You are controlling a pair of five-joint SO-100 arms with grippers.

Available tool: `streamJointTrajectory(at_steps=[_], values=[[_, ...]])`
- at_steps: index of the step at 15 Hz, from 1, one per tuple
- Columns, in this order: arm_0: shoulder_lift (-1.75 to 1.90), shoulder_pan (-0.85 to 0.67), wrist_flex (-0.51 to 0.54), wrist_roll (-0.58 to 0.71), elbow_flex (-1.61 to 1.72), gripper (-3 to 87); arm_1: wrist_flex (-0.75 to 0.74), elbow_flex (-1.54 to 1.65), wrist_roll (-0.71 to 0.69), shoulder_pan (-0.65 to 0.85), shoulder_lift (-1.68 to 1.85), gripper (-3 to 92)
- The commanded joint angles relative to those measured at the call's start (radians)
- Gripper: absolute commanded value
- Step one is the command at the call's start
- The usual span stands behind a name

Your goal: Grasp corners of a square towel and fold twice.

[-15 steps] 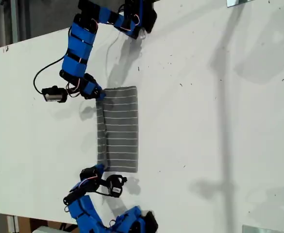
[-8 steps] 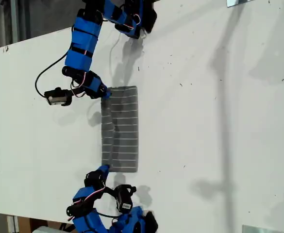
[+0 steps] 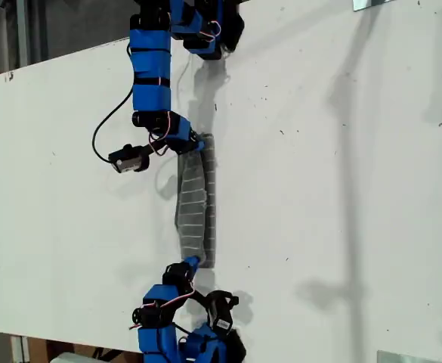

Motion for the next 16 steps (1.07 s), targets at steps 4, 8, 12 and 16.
streamJointTrajectory(at_steps=[4, 8, 12, 16], values=[[0.081, 0.014, -0.06, -0.029, 0.106, -0.1, -0.049, 0.052, 0.031, -0.031, -0.014, -0.1], [0.06, -0.011, -0.141, -0.026, 0.184, -0.1, -0.084, 0.054, 0.043, -0.04, -0.077, -0.1], [0.008, -0.021, -0.137, 0.006, 0.147, 29.7, -0.075, 0.06, 0.048, -0.035, -0.086, 33.6], [0.054, -0.014, 0.058, 0.043, -0.052, 26.0, 0.034, 0.054, 0.032, -0.008, 0.104, 47.4]])
